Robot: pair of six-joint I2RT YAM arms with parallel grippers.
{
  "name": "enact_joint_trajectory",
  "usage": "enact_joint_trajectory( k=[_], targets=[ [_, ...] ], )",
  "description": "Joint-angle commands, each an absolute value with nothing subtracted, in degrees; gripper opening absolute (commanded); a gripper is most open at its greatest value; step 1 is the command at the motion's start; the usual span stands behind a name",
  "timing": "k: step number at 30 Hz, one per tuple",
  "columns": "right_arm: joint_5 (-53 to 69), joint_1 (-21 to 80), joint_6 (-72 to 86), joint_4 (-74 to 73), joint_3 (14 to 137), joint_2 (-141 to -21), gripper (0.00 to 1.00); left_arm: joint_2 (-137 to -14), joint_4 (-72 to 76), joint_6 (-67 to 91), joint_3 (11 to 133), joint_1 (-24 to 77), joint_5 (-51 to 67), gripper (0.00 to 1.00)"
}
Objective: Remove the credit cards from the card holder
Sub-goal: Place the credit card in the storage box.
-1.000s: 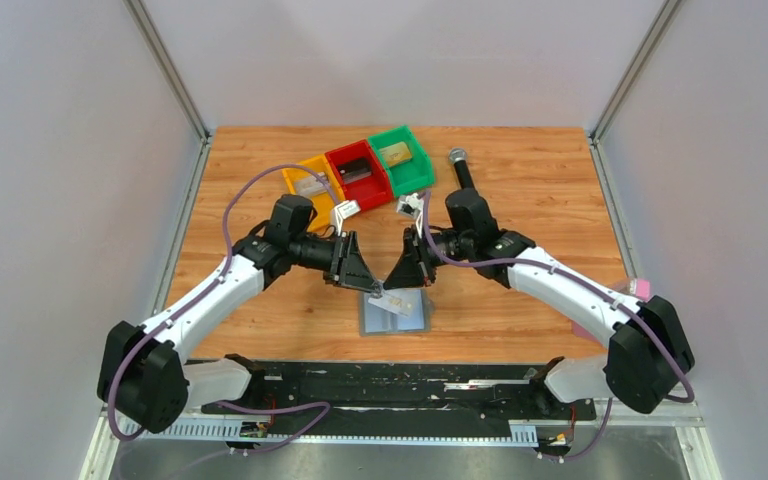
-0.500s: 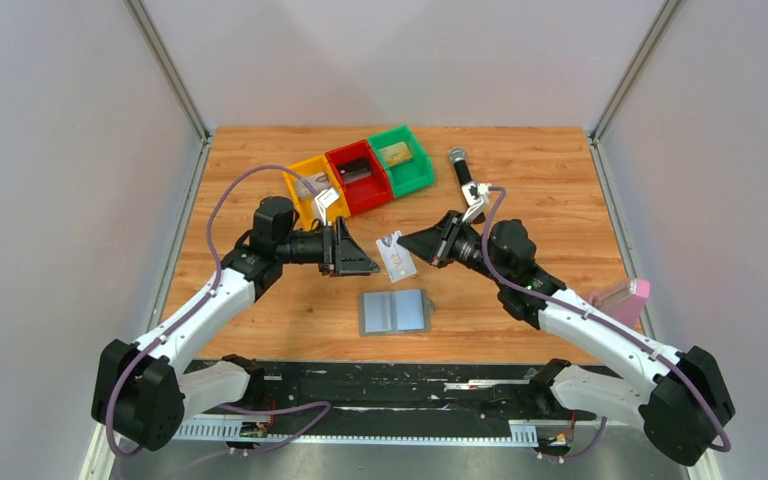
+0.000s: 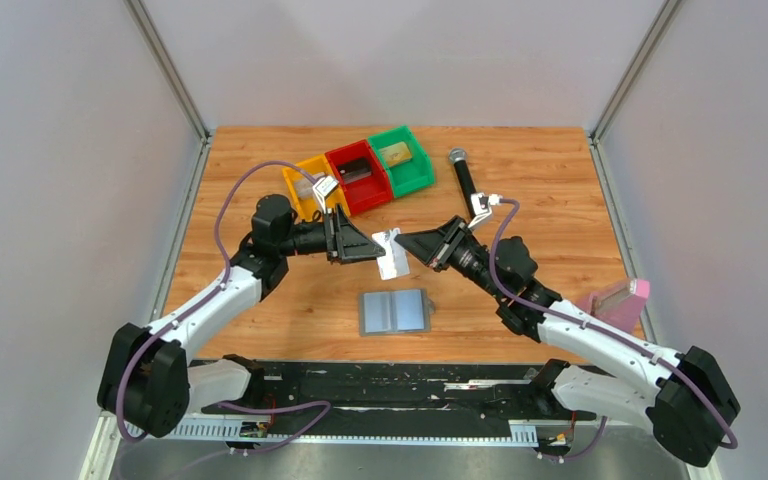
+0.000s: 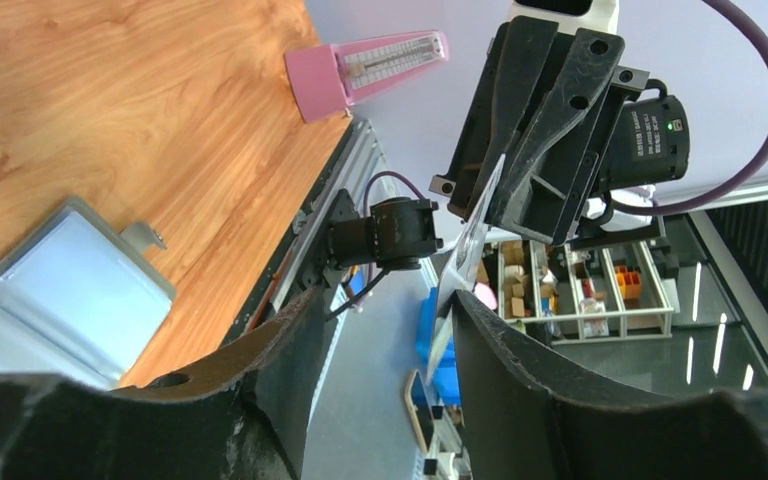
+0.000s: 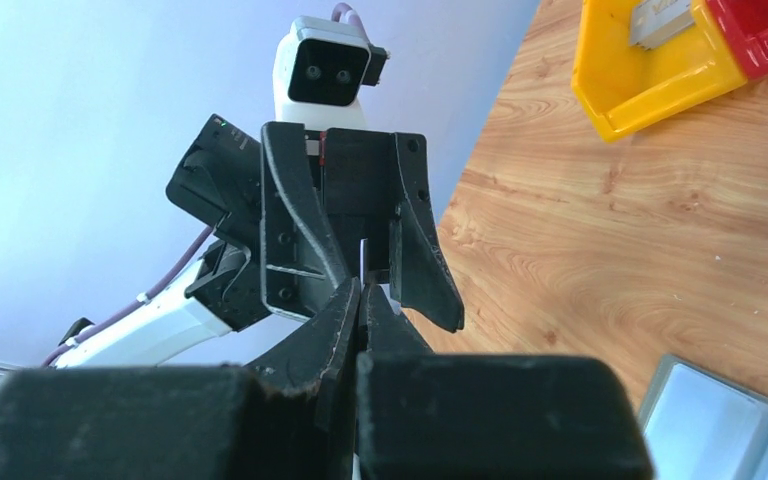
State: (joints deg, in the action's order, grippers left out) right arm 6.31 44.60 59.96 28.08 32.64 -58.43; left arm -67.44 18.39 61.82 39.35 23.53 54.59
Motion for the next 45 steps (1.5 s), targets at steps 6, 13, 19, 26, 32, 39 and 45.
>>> enact_joint_trajectory(
  k=[6, 13, 19, 26, 32, 39, 45],
  targets=[
    [11.46, 44.91, 57.47, 31.56, 31.59, -58.72, 0.04, -68.23, 26.35, 64.81, 38.22, 23.64, 56.59, 0.21],
    [23.81, 42.7, 53.16, 31.1, 32.28, -59.83, 0.22, -70.71, 28.66, 65.65, 37.89, 23.64, 60.1, 0.0],
    [31.17, 37.35, 45.54, 21.97, 34.41, -56.7, 0.42, -71.15, 25.49, 62.81, 38.8, 23.64, 63.79, 0.0],
    [44.25, 31.47, 33.54, 7.12, 43.42, -58.55, 0.54, -70.22, 10.43, 52.01, 42.63, 24.03, 66.45, 0.0],
    [52.86, 30.5, 23.85, -6.3, 53.84, -66.39, 0.53, -70.95, 3.92, 46.49, 46.17, 28.72, 67.48, 0.0],
    [60.76, 30.66, 17.34, -13.93, 59.25, -73.77, 0.51, -72.69, 0.83, 43.79, 48.42, 32.06, 67.22, 0.0],
    [63.5, 31.9, 15.45, -14.77, 58.12, -74.23, 0.44, -73.4, 0.3, 42.82, 48.89, 32.08, 67.85, 0.0]
  ],
)
